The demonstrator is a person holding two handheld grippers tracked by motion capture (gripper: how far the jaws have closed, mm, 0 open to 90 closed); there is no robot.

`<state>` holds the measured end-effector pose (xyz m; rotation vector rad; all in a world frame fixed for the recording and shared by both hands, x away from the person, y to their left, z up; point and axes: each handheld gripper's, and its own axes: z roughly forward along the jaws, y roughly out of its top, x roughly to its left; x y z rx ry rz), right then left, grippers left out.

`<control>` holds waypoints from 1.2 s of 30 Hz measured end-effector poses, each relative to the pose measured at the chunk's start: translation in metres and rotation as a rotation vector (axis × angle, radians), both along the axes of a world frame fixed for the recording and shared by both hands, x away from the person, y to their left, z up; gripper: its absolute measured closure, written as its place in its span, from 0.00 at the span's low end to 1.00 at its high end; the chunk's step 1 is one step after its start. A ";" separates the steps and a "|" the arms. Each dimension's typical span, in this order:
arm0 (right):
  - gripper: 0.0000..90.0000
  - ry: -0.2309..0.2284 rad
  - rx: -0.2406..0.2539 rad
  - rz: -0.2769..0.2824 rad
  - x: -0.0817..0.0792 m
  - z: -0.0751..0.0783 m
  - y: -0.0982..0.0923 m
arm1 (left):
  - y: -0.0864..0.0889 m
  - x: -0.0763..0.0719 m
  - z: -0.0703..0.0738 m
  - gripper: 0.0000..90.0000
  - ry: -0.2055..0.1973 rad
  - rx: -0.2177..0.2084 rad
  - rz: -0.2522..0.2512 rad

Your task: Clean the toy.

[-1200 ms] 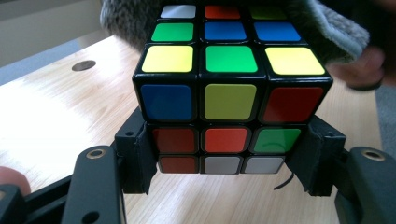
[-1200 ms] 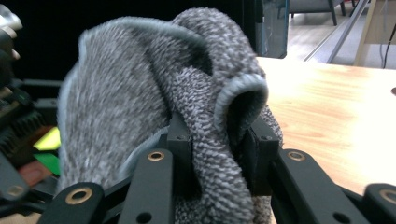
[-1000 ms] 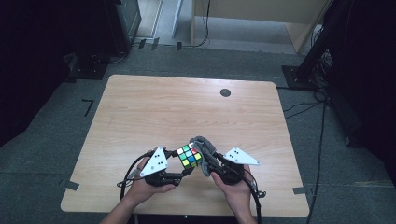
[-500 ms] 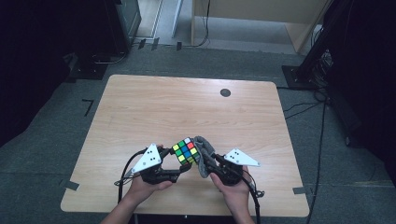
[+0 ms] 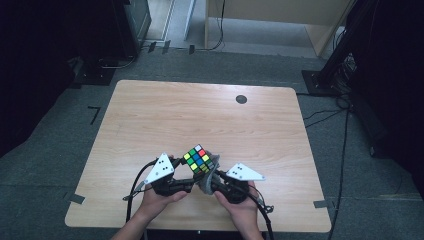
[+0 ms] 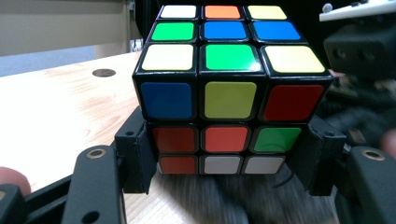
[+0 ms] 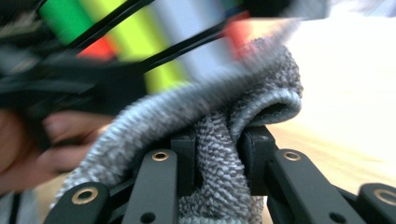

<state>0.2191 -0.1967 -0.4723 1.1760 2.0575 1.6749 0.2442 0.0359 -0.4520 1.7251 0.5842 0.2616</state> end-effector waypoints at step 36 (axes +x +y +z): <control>0.80 -0.064 0.030 -0.048 0.002 -0.002 -0.011 | -0.001 0.002 -0.001 0.38 0.034 0.003 -0.004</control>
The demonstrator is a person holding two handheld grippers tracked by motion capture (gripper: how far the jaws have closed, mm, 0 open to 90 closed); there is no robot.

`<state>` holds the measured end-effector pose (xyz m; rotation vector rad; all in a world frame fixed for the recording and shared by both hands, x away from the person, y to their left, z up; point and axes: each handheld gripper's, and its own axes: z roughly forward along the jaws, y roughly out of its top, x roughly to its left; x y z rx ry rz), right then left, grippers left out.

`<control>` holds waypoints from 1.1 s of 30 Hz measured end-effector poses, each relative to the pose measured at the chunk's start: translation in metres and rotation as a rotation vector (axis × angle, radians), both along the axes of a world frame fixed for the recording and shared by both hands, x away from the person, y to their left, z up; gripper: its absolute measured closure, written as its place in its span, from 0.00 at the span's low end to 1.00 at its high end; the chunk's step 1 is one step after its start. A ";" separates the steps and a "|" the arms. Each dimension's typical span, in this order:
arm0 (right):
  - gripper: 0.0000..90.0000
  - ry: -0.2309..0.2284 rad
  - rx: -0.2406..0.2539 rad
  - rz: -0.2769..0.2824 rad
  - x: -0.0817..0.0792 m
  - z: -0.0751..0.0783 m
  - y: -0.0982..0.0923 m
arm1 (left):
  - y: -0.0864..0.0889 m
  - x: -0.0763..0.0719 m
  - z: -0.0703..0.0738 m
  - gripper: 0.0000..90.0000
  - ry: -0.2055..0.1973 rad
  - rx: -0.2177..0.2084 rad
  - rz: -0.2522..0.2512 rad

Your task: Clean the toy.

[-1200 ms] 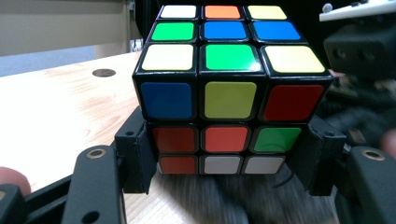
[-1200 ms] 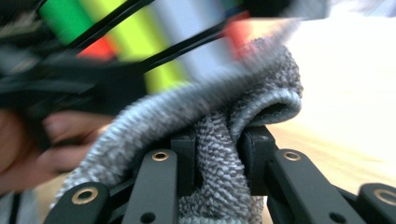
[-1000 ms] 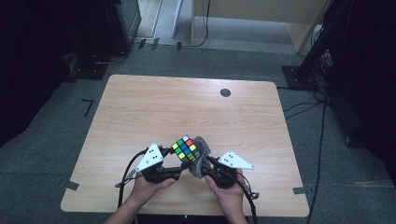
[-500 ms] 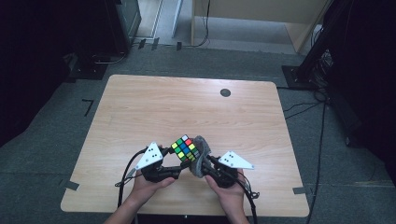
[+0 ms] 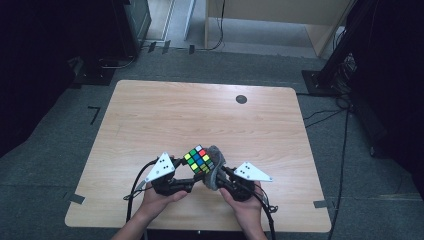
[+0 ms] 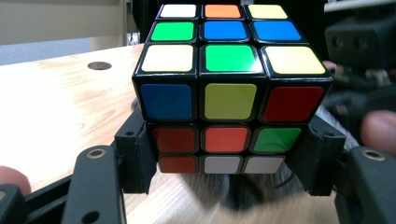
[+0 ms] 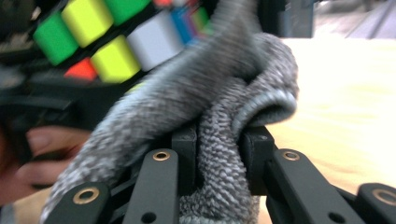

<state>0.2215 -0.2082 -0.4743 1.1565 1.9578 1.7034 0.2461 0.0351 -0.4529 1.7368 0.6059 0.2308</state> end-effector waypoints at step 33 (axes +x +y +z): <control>0.81 0.014 0.013 0.046 -0.004 -0.004 0.012 | 0.001 0.001 -0.001 0.38 0.014 -0.010 -0.006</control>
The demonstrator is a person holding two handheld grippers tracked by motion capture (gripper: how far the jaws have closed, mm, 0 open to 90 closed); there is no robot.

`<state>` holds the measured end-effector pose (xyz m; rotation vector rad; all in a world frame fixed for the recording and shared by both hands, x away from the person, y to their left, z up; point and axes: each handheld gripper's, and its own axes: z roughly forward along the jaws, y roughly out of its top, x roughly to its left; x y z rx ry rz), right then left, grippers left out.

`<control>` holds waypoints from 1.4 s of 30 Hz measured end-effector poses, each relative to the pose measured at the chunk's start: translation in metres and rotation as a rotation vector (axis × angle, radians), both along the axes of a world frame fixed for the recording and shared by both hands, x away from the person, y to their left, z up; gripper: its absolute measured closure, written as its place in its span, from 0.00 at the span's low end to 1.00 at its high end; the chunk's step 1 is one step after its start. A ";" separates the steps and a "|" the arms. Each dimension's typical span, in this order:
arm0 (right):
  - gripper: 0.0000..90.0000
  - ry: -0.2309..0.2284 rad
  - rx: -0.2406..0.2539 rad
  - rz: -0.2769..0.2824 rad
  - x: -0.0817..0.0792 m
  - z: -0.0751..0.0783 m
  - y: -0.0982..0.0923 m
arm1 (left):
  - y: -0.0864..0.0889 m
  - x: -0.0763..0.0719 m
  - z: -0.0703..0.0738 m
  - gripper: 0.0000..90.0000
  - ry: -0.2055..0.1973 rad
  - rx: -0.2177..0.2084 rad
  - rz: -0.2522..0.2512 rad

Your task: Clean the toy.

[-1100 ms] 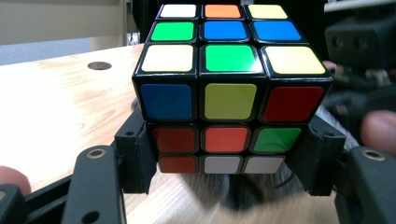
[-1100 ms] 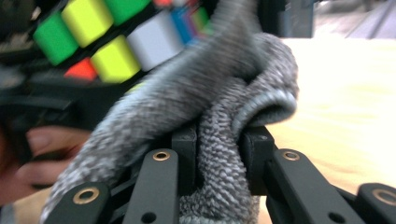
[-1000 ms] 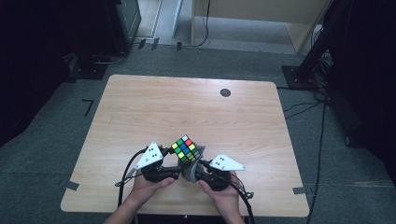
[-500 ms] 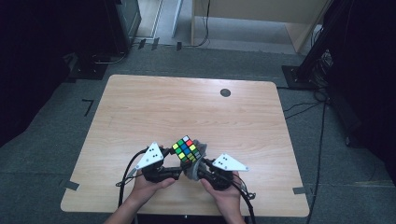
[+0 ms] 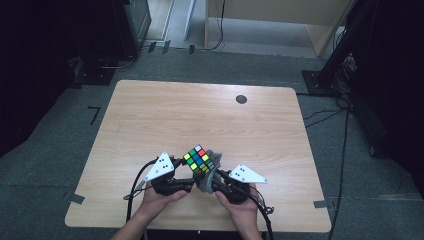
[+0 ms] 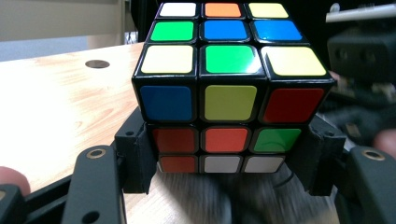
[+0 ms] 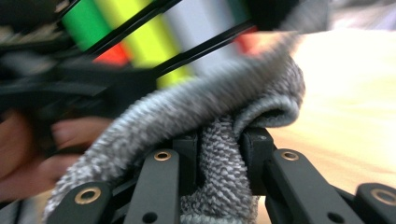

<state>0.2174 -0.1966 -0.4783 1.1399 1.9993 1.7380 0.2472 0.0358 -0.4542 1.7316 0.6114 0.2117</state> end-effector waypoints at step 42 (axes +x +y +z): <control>0.81 -0.101 0.023 -0.121 -0.001 0.028 -0.031 | -0.014 -0.011 -0.003 0.38 -0.166 0.278 -0.094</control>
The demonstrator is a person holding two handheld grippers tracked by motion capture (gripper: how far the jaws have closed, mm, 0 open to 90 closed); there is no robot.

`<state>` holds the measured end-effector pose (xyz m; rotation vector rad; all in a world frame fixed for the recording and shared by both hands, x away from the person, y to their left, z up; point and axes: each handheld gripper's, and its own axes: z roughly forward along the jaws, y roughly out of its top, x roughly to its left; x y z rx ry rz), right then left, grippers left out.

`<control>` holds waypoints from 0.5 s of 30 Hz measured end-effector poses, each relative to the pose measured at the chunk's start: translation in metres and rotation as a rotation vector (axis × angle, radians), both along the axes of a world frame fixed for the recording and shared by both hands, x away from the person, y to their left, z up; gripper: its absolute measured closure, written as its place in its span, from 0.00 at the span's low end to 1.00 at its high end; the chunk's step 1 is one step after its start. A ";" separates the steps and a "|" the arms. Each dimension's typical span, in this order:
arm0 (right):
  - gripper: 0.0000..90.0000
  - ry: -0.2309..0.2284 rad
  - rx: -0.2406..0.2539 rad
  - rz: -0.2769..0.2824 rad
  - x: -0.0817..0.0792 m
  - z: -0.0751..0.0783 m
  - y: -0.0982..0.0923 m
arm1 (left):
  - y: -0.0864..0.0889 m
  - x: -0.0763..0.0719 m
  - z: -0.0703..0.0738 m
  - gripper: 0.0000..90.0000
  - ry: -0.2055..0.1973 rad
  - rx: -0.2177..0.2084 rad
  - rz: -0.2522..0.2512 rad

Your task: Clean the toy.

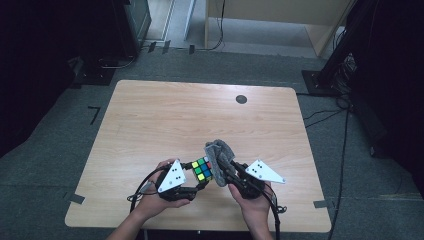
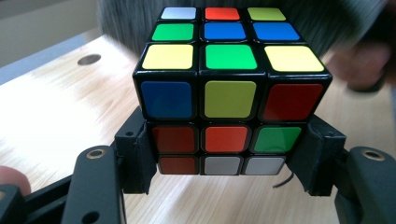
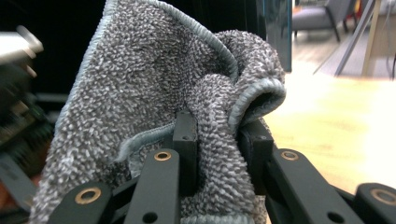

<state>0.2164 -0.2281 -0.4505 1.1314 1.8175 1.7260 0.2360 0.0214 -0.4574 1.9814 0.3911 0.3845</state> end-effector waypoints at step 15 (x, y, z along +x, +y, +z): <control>0.81 -0.101 -0.129 -0.030 -0.013 0.005 0.018 | -0.015 0.000 -0.015 0.38 -0.037 0.206 0.084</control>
